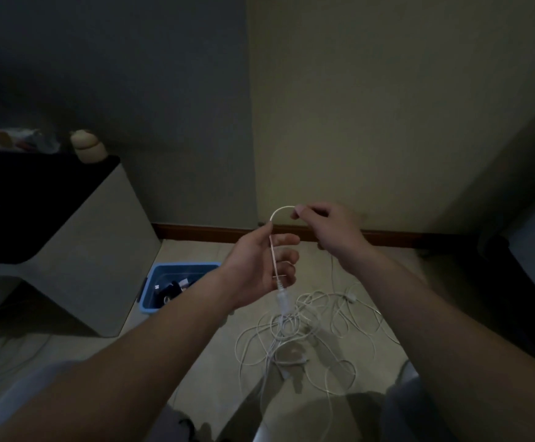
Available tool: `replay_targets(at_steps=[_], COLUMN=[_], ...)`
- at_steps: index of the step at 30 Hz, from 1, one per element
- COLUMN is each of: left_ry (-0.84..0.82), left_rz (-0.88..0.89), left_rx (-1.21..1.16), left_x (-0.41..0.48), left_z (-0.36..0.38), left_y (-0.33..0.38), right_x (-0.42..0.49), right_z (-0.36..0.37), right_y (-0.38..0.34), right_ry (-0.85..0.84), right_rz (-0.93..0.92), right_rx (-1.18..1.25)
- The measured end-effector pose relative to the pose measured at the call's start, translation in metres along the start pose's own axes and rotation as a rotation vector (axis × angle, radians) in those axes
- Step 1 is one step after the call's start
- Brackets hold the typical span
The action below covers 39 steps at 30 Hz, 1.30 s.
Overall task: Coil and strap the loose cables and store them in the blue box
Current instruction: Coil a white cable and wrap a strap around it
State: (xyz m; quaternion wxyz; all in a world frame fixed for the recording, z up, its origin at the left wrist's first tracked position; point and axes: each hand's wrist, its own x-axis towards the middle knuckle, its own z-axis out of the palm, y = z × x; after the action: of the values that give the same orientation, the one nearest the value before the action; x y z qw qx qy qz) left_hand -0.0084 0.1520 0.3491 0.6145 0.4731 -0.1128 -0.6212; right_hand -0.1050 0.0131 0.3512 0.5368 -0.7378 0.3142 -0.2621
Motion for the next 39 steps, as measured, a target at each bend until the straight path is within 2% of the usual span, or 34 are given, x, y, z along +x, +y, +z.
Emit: replay_targets(at_steps=[7, 14, 16, 19, 22, 26, 31, 35, 39], left_ry=[-0.029, 0.016, 0.048, 0.089, 0.090, 0.130, 0.209, 0.248, 0.296], left_rz=[0.112, 0.231, 0.240, 0.261, 0.278, 0.293, 0.340, 0.382, 0.440], left_rx=[-0.041, -0.181, -0.201, -0.231, -0.230, -0.116, 0.210, 0.501, 0.603], left_x=[0.008, -0.001, -0.004, -0.009, -0.012, -0.013, -0.009, -0.007, -0.009], left_z=[0.001, -0.004, -0.007, -0.010, -0.015, -0.020, -0.015, -0.012, -0.017], left_y=[0.013, 0.039, 0.043, 0.045, 0.047, 0.044, 0.034, 0.022, 0.027], right_x=[0.005, -0.015, -0.023, -0.031, -0.036, -0.039, -0.042, -0.044, -0.044], right_z=[0.003, 0.012, 0.016, 0.019, 0.017, 0.014, 0.018, 0.022, 0.010], right_y=[0.006, 0.002, 0.003, 0.005, 0.007, 0.009, 0.004, -0.004, -0.011], right_ry=[-0.037, -0.345, -0.396, -0.391, -0.461, -0.519, -0.605, -0.654, -0.646], right_rz=[0.003, 0.368, 0.346, 0.211, 0.087, -0.113, -0.080, -0.005, 0.060], right_rx=[-0.127, 0.089, 0.040, -0.043, -0.123, -0.404, -0.443, -0.278, -0.001])
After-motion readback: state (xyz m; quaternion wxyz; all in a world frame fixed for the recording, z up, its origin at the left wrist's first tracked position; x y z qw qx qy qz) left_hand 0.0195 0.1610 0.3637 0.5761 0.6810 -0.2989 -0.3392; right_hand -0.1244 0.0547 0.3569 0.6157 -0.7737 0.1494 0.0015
